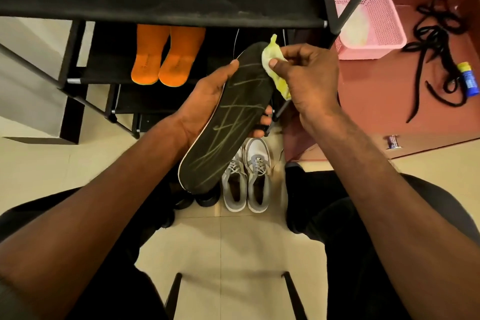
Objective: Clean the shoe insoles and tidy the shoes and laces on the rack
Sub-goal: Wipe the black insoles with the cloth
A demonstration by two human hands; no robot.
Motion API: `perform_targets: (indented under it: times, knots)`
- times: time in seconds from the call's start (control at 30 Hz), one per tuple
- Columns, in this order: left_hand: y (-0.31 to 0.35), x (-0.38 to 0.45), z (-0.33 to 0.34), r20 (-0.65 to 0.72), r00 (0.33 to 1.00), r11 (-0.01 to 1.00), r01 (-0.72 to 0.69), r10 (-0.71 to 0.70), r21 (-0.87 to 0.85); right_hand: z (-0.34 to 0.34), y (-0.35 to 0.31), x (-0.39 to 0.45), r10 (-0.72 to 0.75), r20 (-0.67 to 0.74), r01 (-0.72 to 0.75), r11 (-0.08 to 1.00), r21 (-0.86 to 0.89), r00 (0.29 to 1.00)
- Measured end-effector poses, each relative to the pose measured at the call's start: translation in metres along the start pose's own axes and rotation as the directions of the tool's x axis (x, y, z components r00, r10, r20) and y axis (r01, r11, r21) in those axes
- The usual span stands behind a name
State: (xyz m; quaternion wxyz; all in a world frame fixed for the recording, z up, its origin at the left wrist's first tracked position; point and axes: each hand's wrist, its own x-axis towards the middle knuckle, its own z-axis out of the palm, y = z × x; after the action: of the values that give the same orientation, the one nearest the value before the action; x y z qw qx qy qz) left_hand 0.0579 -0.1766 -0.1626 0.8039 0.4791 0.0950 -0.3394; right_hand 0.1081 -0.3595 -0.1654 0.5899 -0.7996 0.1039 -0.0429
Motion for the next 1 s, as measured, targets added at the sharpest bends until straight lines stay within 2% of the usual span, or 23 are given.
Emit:
perform_targets:
  times: [0.07, 0.23, 0.33, 0.4, 0.53, 0.6, 0.73, 0.9, 1.0]
  knots:
    - [0.000, -0.002, 0.004, -0.017, 1.000, 1.000, -0.026, 0.026, 0.003, 0.000, 0.000, -0.001, 0.011, 0.001, -0.011, 1.000, -0.023, 1.000]
    - [0.011, -0.004, 0.001, -0.084, 0.994, 0.998, -0.065, 0.063, -0.022, 0.006, -0.005, -0.005, 0.057, 0.115, -0.054, 0.998, -0.035, 0.992]
    - [0.017, -0.006, 0.000, -0.050, 0.995, 0.996, -0.082, 0.083, 0.023, 0.008, -0.010, -0.005, -0.044, -0.033, 0.040, 0.992, -0.117, 0.999]
    - [0.020, -0.007, 0.002, -0.067, 0.983, 0.982, -0.164, 0.171, 0.090, 0.007, -0.016, -0.009, -0.135, -0.090, 0.115, 0.972, -0.204, 0.987]
    - [0.019, -0.001, -0.001, -0.053, 0.977, 0.969, -0.197, 0.207, 0.152, 0.012, -0.019, -0.018, -0.211, -0.017, 0.196, 0.935, -0.295, 0.977]
    - [0.017, 0.001, -0.002, -0.088, 0.964, 0.943, -0.223, 0.251, 0.247, 0.014, -0.018, -0.022, -0.246, 0.007, 0.233, 0.910, -0.342, 0.969]
    - [0.015, -0.003, 0.001, -0.018, 0.981, 0.969, -0.188, 0.193, 0.161, 0.014, -0.018, -0.025, -0.324, 0.030, 0.304, 0.845, -0.441, 0.945]
    - [0.013, 0.001, 0.000, -0.124, 0.964, 0.958, -0.210, 0.237, 0.193, 0.015, -0.018, -0.029, -0.318, 0.076, 0.320, 0.848, -0.423, 0.945]
    - [0.016, -0.002, -0.003, -0.106, 0.968, 0.950, -0.195, 0.226, 0.244, 0.014, -0.019, -0.029, -0.318, 0.043, 0.308, 0.863, -0.401, 0.947]
